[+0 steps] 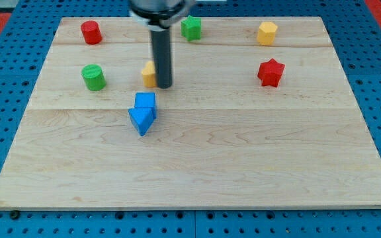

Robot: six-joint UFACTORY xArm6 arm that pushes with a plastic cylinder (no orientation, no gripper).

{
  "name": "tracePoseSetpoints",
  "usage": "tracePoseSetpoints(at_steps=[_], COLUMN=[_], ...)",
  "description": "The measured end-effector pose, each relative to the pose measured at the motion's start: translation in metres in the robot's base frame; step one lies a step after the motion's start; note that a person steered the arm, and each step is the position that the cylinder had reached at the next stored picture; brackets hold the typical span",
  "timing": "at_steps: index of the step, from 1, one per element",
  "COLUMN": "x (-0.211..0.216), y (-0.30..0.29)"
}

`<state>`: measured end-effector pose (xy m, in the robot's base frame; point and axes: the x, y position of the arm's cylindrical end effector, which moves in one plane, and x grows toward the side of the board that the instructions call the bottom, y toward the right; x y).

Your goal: Push blue triangle to the bottom right of the board

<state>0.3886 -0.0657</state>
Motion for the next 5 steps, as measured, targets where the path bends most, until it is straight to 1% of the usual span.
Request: tracePoseSetpoints(at_steps=[1, 2, 3, 4, 5], x=[0.006, 0.012, 0.038, 0.067, 0.092], y=[0.003, -0.058, -0.064, -0.057, -0.022])
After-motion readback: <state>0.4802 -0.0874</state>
